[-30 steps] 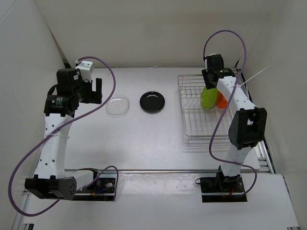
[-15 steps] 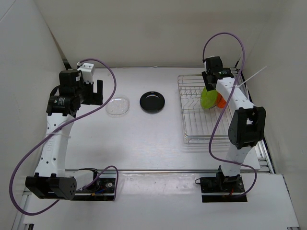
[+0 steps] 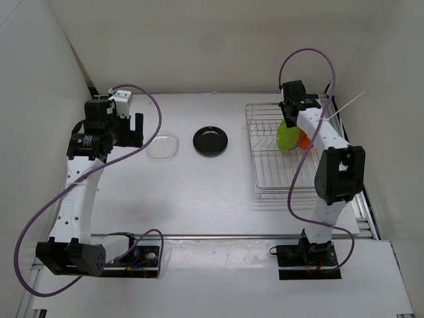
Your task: Unload the plates from the dish rack
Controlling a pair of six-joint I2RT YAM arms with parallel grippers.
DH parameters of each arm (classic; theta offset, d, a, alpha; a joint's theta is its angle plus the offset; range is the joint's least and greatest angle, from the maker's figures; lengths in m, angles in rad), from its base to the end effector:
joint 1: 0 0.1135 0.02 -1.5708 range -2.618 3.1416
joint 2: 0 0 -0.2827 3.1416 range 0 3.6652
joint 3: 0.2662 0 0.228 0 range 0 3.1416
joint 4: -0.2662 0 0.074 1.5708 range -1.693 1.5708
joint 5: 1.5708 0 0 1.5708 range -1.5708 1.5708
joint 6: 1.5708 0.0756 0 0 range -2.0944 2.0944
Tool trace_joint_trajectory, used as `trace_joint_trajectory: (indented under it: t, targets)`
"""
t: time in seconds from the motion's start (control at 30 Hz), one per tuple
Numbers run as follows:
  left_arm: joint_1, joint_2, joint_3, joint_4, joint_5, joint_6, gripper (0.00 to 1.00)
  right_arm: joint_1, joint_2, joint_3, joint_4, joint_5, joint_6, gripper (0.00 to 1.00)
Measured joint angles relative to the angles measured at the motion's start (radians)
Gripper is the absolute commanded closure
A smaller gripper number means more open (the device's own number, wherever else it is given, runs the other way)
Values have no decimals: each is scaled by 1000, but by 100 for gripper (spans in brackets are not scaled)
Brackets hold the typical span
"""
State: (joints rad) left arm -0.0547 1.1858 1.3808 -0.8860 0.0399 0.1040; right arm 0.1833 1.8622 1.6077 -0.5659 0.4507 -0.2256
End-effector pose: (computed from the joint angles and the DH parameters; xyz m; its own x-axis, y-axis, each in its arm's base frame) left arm 0.2327 -0.0158 0.3817 -0.6241 0.1381 -0.7691 0.1509 0.9870 0.0547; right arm 0.4249 0.0453 0.2831 -0.7296 -0.3400 -0.5934 -0.0361 0.8856 -0.4631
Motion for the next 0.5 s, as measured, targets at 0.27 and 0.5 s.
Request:
trace_joint_trajectory:
  t: [0.27, 0.5]
  targets:
    - [0, -1, -1, 4, 0, 0, 0, 0, 8, -2, 1, 17, 0, 68]
    - [0, -4, -13, 8, 0, 0, 0, 0, 9, -2, 2, 28, 2, 80]
